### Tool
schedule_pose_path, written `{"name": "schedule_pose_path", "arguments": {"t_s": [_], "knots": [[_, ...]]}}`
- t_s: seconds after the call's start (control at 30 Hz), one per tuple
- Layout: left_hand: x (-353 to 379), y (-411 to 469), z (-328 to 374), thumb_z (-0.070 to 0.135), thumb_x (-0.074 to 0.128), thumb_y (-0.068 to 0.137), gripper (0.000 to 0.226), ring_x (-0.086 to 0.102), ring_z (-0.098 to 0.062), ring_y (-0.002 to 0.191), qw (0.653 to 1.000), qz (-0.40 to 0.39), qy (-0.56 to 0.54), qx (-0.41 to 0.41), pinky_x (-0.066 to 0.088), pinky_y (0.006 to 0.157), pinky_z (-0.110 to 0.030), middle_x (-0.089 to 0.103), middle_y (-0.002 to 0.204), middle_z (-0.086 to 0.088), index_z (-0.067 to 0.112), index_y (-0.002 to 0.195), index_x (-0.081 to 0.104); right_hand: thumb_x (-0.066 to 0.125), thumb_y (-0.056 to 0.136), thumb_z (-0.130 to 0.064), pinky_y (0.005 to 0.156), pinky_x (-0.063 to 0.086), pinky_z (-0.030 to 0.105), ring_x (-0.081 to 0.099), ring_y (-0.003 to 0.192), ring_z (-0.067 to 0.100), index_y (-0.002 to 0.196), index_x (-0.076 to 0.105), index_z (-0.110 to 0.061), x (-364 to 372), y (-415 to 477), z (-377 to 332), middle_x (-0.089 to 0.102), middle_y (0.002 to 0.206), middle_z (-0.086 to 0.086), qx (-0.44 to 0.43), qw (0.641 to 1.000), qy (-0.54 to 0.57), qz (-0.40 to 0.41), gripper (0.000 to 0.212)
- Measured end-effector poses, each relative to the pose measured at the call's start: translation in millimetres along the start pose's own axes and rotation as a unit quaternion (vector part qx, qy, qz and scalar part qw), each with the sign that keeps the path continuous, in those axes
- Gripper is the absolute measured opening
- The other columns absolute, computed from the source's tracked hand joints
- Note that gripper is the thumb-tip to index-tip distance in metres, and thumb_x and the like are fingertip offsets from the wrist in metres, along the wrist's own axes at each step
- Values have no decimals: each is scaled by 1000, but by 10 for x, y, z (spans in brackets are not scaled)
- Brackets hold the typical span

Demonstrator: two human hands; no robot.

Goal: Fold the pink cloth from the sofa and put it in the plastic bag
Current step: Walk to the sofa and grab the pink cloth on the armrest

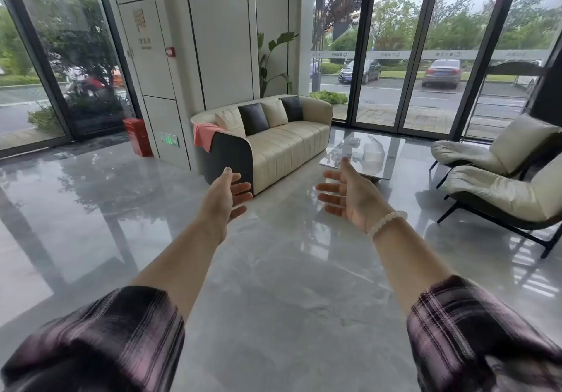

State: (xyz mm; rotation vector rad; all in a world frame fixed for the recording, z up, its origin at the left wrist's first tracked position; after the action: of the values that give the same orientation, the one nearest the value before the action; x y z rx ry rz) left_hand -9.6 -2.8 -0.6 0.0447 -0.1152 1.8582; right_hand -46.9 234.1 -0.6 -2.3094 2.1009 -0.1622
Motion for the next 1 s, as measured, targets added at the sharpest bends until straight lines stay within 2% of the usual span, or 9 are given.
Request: {"name": "schedule_pose_path", "arguments": {"t_s": [0.17, 0.37, 0.67, 0.8, 1.0], "knots": [[89, 694, -176, 46, 31, 97, 39, 64, -14, 93, 999, -30, 0, -20, 50, 75, -30, 66, 102, 1, 21, 103, 60, 31, 90, -65, 72, 53, 35, 66, 95, 24, 107, 62, -19, 90, 672, 156, 68, 106, 10, 26, 1000, -1, -3, 59], [109, 2172, -395, 46, 33, 97, 39, 64, -15, 95, 997, -36, -31, -64, 49, 73, -30, 68, 104, 1, 22, 98, 64, 28, 91, -63, 79, 52, 37, 64, 99, 25, 121, 56, -15, 371, 2071, 336, 66, 111, 11, 59, 998, -18, -2, 63], [329, 4125, -362, 46, 32, 97, 39, 64, -13, 90, 996, -41, 10, -84, 51, 77, -29, 67, 100, 2, 21, 106, 61, 33, 92, -61, 80, 54, 38, 65, 96, 23, 117, 57, -18, 656, 3981, 260, 66, 109, 9, 81, 996, -28, 8, 55], [510, 4820, -455, 43, 31, 98, 40, 63, -12, 89, 996, -25, 28, -83, 50, 76, -28, 66, 99, 2, 17, 110, 59, 34, 92, -61, 87, 54, 40, 66, 96, 23, 109, 59, -21, 567, 4748, 285, 67, 109, 8, 70, 997, -43, 15, 50], [869, 6177, -528, 42, 37, 96, 32, 65, -12, 88, 998, 8, -19, -64, 49, 71, -28, 69, 94, 4, 24, 96, 63, 34, 92, -60, 84, 54, 37, 66, 100, 22, 113, 61, -23, 394, 6228, 240, 69, 109, 6, 23, 998, -48, -14, 51]]}}
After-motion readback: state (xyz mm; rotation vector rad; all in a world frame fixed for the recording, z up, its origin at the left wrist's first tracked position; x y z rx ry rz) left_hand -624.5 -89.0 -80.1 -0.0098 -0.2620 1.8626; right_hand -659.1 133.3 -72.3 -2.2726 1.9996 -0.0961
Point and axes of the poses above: each hand's wrist, its own y-axis towards the middle knuckle, its own x-axis out of the palm, z = x × y, the point moved 1 cm from there along y, towards the middle knuckle
